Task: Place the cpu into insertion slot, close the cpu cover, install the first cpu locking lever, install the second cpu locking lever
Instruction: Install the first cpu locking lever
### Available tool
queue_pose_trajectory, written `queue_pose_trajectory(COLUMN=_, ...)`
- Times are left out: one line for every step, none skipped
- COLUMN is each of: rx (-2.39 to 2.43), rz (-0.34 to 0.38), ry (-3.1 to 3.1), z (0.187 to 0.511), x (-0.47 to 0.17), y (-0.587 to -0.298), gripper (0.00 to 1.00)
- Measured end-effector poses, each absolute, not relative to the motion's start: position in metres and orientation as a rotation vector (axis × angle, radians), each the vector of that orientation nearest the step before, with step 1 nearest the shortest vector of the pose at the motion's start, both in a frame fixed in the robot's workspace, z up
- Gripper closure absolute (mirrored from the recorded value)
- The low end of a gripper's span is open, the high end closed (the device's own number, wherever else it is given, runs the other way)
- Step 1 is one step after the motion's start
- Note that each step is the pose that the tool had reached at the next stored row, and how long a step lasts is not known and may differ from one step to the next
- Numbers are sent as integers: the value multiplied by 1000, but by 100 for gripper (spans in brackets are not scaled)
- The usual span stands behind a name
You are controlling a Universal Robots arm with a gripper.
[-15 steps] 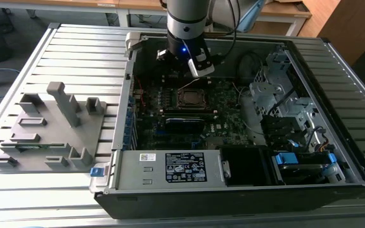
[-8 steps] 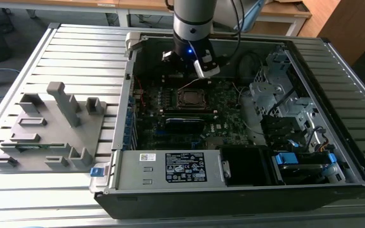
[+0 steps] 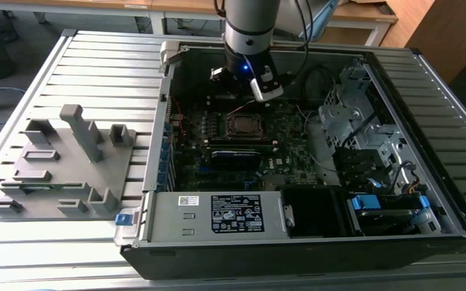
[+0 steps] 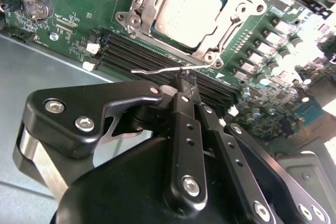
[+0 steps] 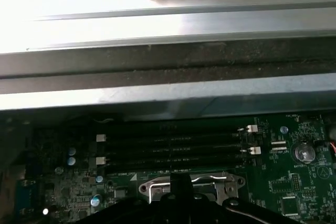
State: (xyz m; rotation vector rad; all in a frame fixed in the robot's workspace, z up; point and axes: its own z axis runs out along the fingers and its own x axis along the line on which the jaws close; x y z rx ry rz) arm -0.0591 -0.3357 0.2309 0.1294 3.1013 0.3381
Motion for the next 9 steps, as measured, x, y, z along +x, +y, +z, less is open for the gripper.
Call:
queue_pose_trajectory(rx=129, rz=337, ry=3101, z=230, x=-59, y=-335, gripper=89)
queue_pose_trajectory(rx=129, rz=336, ry=3101, z=229, x=-58, y=-334, gripper=89)
queue_pose_trajectory(rx=129, rz=336, ry=3101, z=228, x=-57, y=-334, gripper=89)
queue_pose_trajectory(rx=130, rz=336, ry=3101, z=228, x=-57, y=-333, gripper=89)
queue_pose_trajectory(rx=130, rz=336, ry=3101, z=227, x=-56, y=-333, gripper=89)
queue_pose_trajectory(rx=131, rz=336, ry=3101, z=226, x=-55, y=-333, gripper=89)
queue_pose_trajectory(rx=132, rz=336, ry=3101, z=226, x=-54, y=-333, gripper=89)
queue_pose_trajectory(rx=133, rz=336, ry=3101, z=225, x=-53, y=-333, gripper=89)
queue_pose_trajectory(rx=134, rz=336, ry=3101, z=225, x=-52, y=-333, gripper=89)
